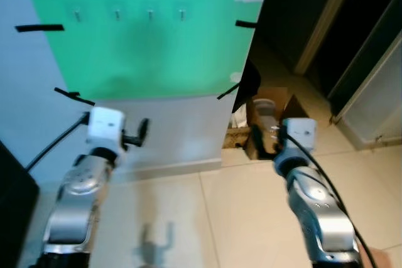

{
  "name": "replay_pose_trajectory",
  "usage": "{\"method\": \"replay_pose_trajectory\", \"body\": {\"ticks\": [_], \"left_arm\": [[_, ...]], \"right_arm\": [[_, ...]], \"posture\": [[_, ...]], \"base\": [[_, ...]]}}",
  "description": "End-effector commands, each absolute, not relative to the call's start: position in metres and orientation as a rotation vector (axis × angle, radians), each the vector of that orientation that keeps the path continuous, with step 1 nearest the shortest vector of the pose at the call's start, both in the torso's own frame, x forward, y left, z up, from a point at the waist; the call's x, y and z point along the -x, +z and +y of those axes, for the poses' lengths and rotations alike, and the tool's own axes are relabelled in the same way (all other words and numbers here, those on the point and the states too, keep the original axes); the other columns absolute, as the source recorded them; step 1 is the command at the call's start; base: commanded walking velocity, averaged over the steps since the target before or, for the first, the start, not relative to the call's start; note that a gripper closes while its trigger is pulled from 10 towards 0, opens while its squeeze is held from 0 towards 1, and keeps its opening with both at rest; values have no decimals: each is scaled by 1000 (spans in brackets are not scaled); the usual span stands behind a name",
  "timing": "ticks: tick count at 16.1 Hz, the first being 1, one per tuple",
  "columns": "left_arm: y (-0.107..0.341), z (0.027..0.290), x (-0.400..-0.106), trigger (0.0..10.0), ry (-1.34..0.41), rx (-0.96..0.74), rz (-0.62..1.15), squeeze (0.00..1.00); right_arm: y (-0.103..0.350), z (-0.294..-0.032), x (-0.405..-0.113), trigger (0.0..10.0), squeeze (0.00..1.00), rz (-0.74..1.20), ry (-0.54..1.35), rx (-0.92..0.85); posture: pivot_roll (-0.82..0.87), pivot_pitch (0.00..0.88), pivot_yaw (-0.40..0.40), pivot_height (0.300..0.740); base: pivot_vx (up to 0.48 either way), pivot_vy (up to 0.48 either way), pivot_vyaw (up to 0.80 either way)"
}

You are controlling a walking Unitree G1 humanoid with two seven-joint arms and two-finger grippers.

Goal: Hang keys on a hook

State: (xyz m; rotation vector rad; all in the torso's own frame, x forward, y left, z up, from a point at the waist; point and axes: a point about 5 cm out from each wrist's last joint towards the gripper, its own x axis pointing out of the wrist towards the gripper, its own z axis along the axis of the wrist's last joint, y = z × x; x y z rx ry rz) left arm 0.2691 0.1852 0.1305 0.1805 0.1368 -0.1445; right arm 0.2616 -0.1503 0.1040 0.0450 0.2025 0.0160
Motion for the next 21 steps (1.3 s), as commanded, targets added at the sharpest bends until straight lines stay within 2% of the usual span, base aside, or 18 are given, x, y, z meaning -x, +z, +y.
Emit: {"method": "replay_pose_trajectory", "body": {"ticks": [1,5,11,16,18,21], "left_arm": [[135,185,-269,10000,-159,-196,128,0],[135,184,-270,10000,-190,-215,134,0],[138,188,-275,10000,-213,-229,129,0],[137,189,-278,10000,-205,-226,136,0],[135,190,-278,10000,-189,-217,143,0],[132,191,-276,10000,-179,-210,151,0]], "right_arm": [[105,-152,-261,10000,1000,207,-8,-68],[102,-151,-259,10000,1000,211,-27,-92],[99,-143,-257,10000,1000,213,-9,-108],[102,-142,-263,10000,1000,201,14,-78],[102,-141,-265,10000,1000,198,22,-40],[100,-147,-268,10000,1000,212,-17,-73]], "posture": [[-13,0,-47,740],[-17,0,-13,740],[-24,0,36,740],[-23,0,28,740],[-22,0,18,740],[-9,0,-4,740]], "base": [[307,0,0],[305,0,0],[307,0,800],[300,0,800],[296,0,0],[299,0,0]]}}
